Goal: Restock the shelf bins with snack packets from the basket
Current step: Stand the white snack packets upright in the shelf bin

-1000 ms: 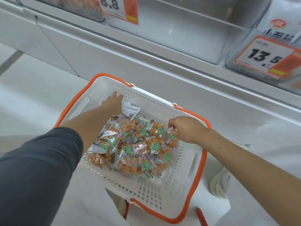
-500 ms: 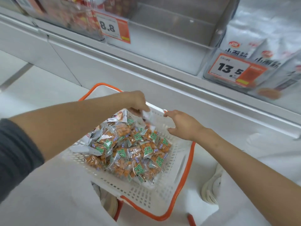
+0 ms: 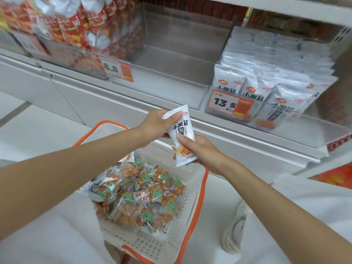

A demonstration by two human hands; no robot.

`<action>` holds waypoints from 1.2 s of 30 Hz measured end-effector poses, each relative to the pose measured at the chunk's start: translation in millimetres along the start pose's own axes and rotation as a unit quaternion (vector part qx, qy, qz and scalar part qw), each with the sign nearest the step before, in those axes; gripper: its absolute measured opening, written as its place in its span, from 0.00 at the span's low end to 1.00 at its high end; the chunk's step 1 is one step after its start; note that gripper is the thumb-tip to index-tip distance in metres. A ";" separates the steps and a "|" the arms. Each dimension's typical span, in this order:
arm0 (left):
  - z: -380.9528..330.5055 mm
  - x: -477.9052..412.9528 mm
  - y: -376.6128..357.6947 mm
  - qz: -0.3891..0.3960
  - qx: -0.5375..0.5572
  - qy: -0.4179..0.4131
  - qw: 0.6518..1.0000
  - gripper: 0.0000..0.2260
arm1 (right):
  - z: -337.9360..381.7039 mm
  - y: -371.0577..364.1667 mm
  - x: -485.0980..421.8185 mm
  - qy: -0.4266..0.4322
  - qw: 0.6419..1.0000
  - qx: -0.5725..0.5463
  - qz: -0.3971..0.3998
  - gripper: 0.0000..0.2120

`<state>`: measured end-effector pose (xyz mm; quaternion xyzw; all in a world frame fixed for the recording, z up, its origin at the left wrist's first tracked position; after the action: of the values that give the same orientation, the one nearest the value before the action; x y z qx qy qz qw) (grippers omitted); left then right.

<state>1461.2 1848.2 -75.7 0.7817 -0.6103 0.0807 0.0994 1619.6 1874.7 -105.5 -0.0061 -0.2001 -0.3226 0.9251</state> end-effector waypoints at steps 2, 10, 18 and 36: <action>-3.3 -5.5 -1.8 -0.037 -0.033 -0.048 0.998 0.14 | 4.6 2.4 2.7 0.012 1.000 0.022 -0.008 0.15; -11.3 -16.1 5.8 0.003 0.010 -0.014 1.000 0.12 | 10.9 17.6 -2.5 0.034 0.997 0.058 0.040 0.11; -15.9 -12.5 6.7 0.007 -0.005 -0.015 1.000 0.19 | 16.5 29.8 2.4 -0.003 0.988 0.070 0.139 0.19; -84.4 -15.5 -37.1 -0.028 -0.028 -0.137 0.990 0.20 | 17.3 116.4 67.2 0.021 0.994 0.090 -0.062 0.21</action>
<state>1493.0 1892.9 0.0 0.7993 -0.5979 -0.0468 0.0387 1730.8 1929.3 -50.7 0.0965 -0.2087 -0.3597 0.9043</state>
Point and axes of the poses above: each hand's wrist, its own x-axis away from the middle knuckle, its own y-axis out of the back of the hand, z = x × y, the point moved 2 cm from there along -x, towards the middle knuckle, and after that the axes turned 7 degrees about x, right-handed, at the moved point
